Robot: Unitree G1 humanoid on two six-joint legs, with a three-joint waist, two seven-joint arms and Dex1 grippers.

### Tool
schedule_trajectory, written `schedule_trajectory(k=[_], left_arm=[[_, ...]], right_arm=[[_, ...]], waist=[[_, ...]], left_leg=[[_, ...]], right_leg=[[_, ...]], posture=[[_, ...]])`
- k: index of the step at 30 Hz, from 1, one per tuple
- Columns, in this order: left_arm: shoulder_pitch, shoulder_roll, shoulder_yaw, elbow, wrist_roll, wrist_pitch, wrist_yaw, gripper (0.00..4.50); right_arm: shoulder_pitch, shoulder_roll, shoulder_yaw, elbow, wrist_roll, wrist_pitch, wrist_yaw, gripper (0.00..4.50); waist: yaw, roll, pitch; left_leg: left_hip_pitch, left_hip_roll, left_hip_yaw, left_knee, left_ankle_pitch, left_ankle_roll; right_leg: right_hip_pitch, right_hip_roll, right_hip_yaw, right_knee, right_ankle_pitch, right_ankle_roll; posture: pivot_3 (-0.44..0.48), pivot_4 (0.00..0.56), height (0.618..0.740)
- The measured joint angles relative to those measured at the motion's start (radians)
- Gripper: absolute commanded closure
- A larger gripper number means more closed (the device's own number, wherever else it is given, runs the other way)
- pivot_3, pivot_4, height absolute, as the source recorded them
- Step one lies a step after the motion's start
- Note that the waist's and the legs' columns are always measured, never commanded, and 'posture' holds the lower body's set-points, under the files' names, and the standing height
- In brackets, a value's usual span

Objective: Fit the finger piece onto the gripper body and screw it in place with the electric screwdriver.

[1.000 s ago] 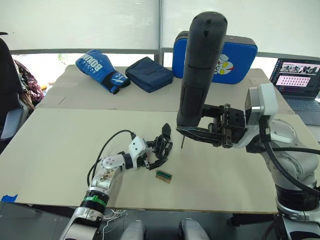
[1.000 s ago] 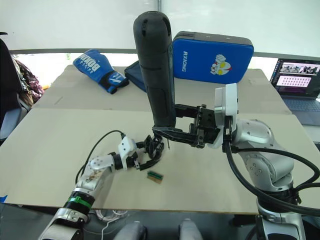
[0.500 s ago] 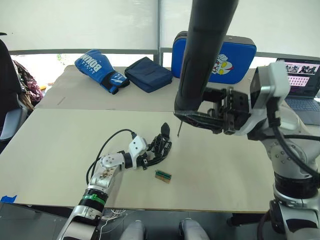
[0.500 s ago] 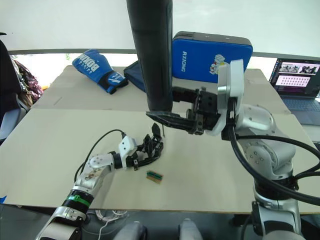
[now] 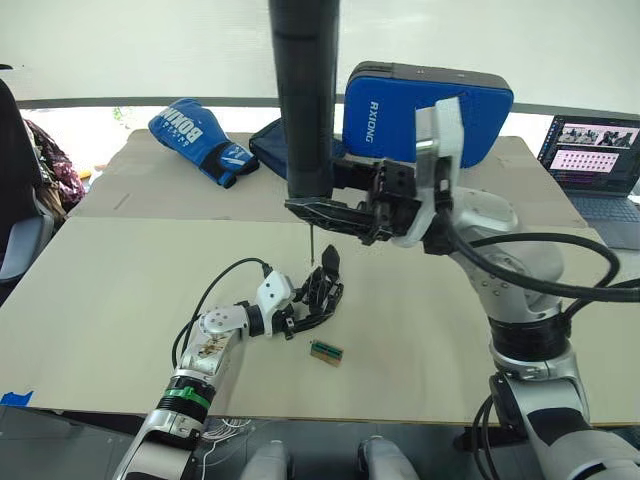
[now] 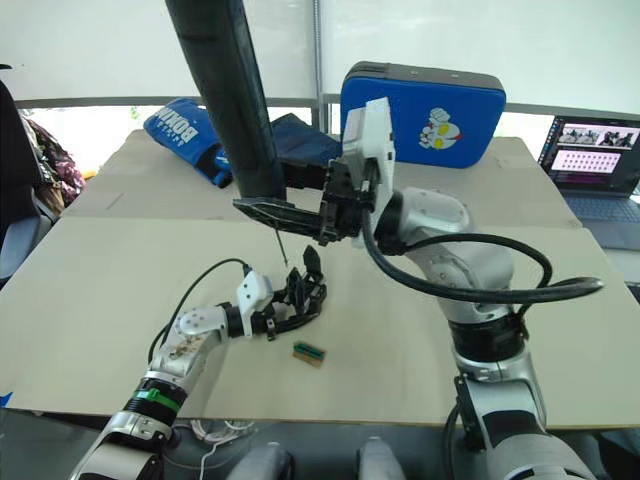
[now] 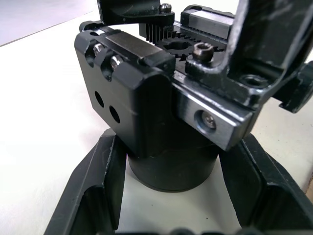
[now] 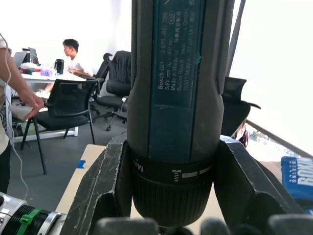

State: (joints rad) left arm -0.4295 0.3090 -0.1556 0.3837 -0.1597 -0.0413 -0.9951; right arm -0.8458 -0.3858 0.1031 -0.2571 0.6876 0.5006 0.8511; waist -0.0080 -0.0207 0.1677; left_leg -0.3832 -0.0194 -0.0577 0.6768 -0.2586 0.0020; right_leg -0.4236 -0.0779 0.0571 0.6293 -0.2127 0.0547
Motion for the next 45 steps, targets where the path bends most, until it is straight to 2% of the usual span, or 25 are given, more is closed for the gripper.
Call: schedule_trajectory(k=[12,45], left_arm=[[0.010,0.007,-0.002,-0.016,0.000,0.003,0.000,2.23],[0.011,0.010,-0.002,-0.026,-0.002,0.024,-0.008,2.23]], right_arm=[[0.033,0.084,0.049,0.038,-0.091,-0.060,0.047,2.57],[0.120,0.107,0.088,0.114,-0.234,-0.129,0.108,2.57]], waist=[[-0.004,0.000,0.000],[-0.005,0.000,0.000]], left_leg=[[0.000,0.000,0.000,0.000,0.000,0.000],[0.001,0.000,0.000,-0.001,0.000,0.000]], right_leg=[[0.000,0.000,0.000,0.000,0.000,0.000],[0.000,0.000,0.000,0.000,0.000,0.000]], posture=[[0.000,0.150,0.740],[0.000,0.150,0.740]])
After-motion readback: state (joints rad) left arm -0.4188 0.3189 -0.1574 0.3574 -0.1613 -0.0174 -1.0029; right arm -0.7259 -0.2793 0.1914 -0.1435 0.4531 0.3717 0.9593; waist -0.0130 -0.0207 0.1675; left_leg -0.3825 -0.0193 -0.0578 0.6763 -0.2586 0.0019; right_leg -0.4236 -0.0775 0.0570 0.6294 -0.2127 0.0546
